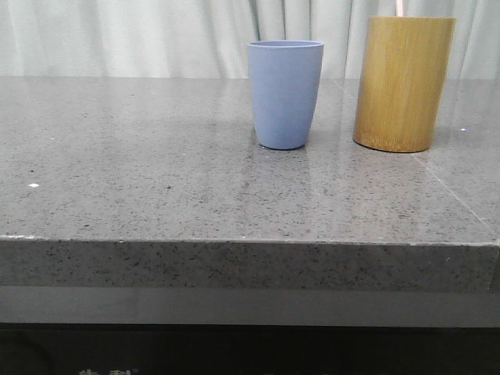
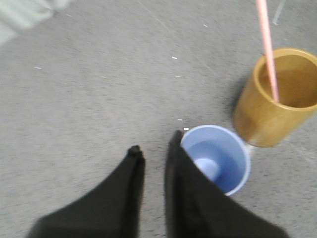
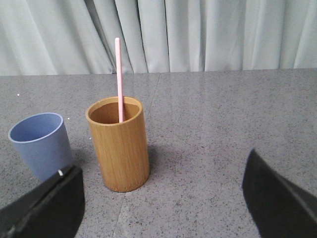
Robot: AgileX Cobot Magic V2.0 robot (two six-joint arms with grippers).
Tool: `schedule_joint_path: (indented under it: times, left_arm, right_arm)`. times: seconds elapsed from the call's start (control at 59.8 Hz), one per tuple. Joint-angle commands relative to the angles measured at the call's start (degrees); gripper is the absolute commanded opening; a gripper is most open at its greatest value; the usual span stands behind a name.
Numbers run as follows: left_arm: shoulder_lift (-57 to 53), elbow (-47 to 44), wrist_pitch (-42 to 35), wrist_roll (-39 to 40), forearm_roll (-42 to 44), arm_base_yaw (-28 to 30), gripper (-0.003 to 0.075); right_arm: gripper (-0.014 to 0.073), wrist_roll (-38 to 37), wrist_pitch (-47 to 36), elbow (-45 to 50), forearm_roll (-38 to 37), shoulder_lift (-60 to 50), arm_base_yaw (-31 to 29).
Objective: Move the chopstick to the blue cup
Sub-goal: 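Lift the left gripper away from the blue cup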
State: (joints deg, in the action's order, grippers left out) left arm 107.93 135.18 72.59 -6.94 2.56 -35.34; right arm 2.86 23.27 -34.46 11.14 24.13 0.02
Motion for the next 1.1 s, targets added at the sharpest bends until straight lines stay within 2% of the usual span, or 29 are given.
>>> schedule_joint_path:
  times: [0.0, 0.15, 0.267, 0.501, 0.602, 0.719, 0.919, 1.086]
  left_arm:
    - [-5.4, -0.4, 0.1, 0.6, 4.0, -0.2, -0.0019]
    - [-10.2, -6.6, 0.1, 1.0, 8.3, 0.2, -0.0019]
    - [-16.0, -15.8, 0.1, 2.2, 8.2, 3.7, -0.0019]
    - [-28.7, -36.4, -2.1, 6.5, 5.0, 17.0, -0.0019]
    - [-35.2, -46.8, -7.8, 6.6, 1.5, 22.8, -0.0019]
    - [-43.1, -59.2, -17.6, 6.6, 0.2, 26.6, -0.0019]
    - [-59.7, -81.2, -38.1, 6.6, -2.0, 27.0, -0.0019]
    - [-75.2, -95.7, -48.1, 6.9, -3.0, 27.0, -0.0019]
  right_arm:
    - [0.0652, 0.3, -3.2, -2.2, 0.4, 0.8, -0.2]
    - [0.0652, 0.3, -3.0, -2.2, 0.4, 0.8, -0.2]
    - [0.0652, 0.3, -3.0, -2.2, 0.4, 0.8, -0.2]
    - [0.0652, 0.3, -2.9, -2.2, 0.4, 0.8, -0.2]
    - [0.0652, 0.3, -2.9, -2.2, 0.4, 0.8, -0.2]
    - [0.0652, 0.3, -2.9, -2.2, 0.4, 0.8, -0.2]
    - [0.0652, 0.3, -3.0, -2.2, 0.4, 0.8, -0.2]
    - [0.0652, 0.3, -3.0, -2.2, 0.4, 0.8, -0.2]
